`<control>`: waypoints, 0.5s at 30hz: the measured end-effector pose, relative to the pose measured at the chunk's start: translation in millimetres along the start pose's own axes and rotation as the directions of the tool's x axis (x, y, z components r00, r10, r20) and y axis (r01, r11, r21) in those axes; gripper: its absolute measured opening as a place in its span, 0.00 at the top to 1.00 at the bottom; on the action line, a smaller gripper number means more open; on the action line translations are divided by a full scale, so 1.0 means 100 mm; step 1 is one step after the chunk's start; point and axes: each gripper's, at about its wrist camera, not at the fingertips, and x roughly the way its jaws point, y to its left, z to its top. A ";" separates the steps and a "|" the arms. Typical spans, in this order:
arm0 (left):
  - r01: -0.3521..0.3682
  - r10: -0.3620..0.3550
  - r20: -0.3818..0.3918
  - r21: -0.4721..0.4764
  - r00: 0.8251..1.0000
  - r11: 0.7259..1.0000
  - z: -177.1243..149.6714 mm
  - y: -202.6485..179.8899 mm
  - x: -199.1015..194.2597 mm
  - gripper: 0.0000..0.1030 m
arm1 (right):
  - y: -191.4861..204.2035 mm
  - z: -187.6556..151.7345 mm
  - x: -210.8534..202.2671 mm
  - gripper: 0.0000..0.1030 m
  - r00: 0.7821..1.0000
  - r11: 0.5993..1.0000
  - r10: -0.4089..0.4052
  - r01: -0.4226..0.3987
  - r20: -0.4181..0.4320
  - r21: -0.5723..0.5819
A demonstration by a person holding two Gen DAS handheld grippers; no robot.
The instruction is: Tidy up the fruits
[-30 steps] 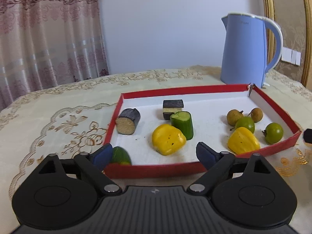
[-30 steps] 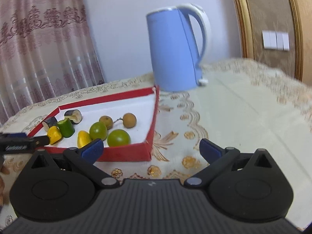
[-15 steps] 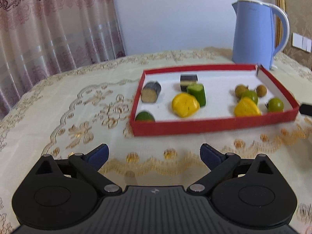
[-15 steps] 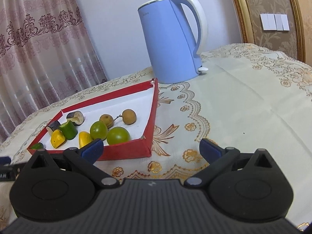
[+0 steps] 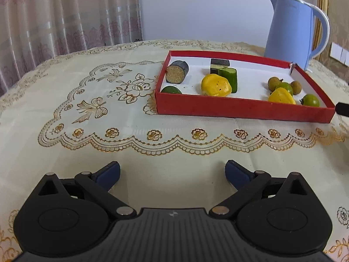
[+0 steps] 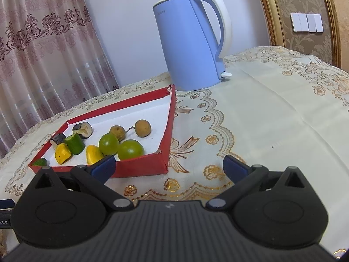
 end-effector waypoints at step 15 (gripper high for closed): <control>-0.009 0.009 -0.001 -0.013 1.000 1.000 0.02 -0.01 0.02 0.00 | 0.01 0.00 0.06 0.00 0.999 1.000 -0.025 0.024 -0.038 -0.004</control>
